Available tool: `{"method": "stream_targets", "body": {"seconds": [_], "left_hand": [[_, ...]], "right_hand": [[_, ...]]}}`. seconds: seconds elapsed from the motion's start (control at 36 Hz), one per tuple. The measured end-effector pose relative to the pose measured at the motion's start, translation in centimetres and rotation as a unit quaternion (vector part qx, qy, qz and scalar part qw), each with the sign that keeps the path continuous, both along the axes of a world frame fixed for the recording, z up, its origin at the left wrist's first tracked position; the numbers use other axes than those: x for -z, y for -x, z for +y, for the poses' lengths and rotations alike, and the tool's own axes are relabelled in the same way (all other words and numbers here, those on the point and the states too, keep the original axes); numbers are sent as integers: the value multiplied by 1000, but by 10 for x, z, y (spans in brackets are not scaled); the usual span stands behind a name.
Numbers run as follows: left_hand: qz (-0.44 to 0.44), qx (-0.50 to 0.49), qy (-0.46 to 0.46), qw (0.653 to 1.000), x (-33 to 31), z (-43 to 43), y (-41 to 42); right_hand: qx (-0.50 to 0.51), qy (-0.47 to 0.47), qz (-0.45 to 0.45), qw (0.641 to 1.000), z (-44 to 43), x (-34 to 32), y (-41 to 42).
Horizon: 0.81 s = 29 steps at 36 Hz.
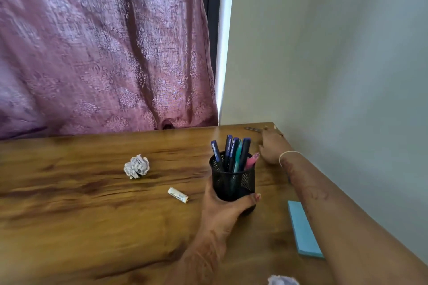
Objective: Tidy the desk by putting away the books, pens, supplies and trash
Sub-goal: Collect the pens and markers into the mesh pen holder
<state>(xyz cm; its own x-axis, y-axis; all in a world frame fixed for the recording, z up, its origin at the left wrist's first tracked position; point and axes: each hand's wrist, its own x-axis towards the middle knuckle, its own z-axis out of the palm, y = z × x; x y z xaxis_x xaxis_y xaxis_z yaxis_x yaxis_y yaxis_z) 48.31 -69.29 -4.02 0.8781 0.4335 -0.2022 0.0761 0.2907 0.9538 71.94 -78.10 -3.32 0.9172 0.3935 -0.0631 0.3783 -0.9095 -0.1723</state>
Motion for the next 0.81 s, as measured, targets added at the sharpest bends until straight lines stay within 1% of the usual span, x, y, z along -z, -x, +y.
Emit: {"method": "stream_targets", "body": {"seconds": [0.14, 0.22, 0.28, 0.33, 0.39, 0.53, 0.58, 0.61, 0.64, 0.67, 0.69, 0.72, 0.78, 0.81], "left_hand": [[-4, 11, -5, 1000, 3, 1, 2], [-6, 11, -3, 1000, 5, 1, 3], [-4, 13, -1, 1000, 5, 0, 3], [-4, 15, -1, 1000, 5, 0, 4], [-5, 18, -2, 1000, 4, 0, 5], [-4, 20, -1, 1000, 7, -1, 6], [-2, 22, 2, 1000, 7, -2, 6], [-1, 23, 5, 1000, 7, -2, 5], [1, 22, 7, 1000, 7, -1, 6], [4, 22, 10, 1000, 7, -2, 6], [7, 22, 13, 1000, 6, -2, 7], [12, 21, 15, 1000, 5, -2, 8], [26, 20, 18, 999, 2, -3, 11], [32, 22, 19, 999, 0, -3, 12]], "right_hand": [[2, 18, -26, 1000, 11, 1, -8], [-8, 38, -115, 993, 15, -1, -6], [-19, 69, -158, 985, 16, -2, -2], [-34, 121, -170, 977, 17, -1, 2], [-38, 146, -170, 974, 17, -2, 5], [-75, 130, -220, 964, 15, -2, 11], [-89, 117, -219, 965, 12, -3, 14], [-87, 98, -209, 969, 11, -5, 15], [-73, 57, -190, 977, 10, -7, 16], [-47, -14, -170, 984, 9, -11, 18], [-11, -113, -144, 983, 7, -17, 22], [29, -221, -119, 968, 6, -23, 27], [92, -414, -68, 903, 3, -40, 45], [106, -479, -52, 870, 2, -49, 55]]}}
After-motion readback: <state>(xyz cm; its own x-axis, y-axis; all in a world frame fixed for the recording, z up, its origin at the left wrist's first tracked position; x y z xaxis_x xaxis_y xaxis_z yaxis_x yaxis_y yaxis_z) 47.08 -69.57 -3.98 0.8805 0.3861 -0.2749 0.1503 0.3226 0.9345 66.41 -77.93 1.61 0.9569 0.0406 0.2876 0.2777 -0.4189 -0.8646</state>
